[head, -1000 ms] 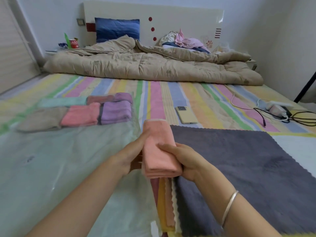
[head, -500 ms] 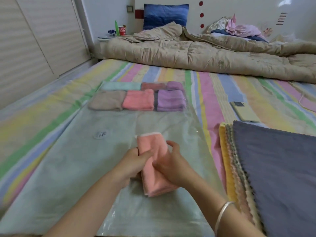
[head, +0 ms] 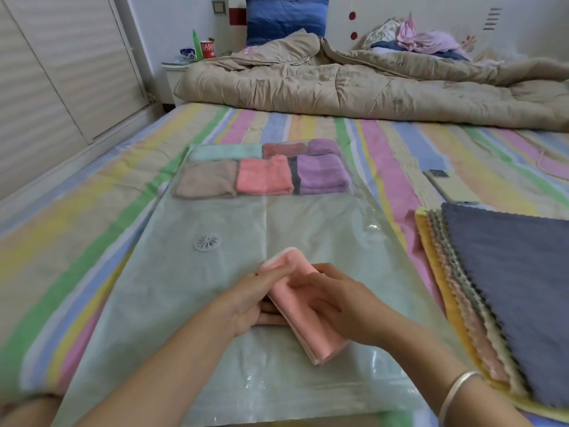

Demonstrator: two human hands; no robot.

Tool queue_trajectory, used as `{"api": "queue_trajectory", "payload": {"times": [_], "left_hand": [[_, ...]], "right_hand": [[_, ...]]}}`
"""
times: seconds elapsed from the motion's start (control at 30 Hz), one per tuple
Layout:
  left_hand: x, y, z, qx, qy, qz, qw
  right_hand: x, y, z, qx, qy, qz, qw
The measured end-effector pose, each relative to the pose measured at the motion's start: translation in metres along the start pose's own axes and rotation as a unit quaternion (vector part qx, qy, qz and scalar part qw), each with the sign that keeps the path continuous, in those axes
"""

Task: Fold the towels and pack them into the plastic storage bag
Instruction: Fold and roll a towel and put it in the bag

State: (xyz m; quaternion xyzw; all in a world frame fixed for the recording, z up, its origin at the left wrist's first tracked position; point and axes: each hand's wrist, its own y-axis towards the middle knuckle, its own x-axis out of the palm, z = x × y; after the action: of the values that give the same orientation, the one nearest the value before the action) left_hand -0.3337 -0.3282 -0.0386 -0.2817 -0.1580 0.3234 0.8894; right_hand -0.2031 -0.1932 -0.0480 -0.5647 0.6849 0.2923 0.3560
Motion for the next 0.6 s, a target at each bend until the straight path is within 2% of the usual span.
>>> {"api": "queue_trajectory", "payload": {"times": [0.13,0.3,0.43,0.6], "left_hand": [[0.0,-0.002,-0.003,0.022,-0.001,0.041,0.999],[0.009,-0.007,-0.002,0.048,-0.005,0.054,0.997],[0.009,-0.015,0.005,0.052,-0.003,0.03,0.998],[-0.004,-0.03,0.006,0.079,-0.072,0.007,0.994]], "right_hand": [[0.002,-0.008,-0.013,0.036,0.008,-0.011,0.999],[0.009,-0.01,-0.051,0.178,-0.071,0.022,0.981],[0.02,-0.014,-0.065,0.178,-0.195,0.007,0.965],[0.022,-0.014,-0.064,0.161,-0.177,0.06,0.969]]}}
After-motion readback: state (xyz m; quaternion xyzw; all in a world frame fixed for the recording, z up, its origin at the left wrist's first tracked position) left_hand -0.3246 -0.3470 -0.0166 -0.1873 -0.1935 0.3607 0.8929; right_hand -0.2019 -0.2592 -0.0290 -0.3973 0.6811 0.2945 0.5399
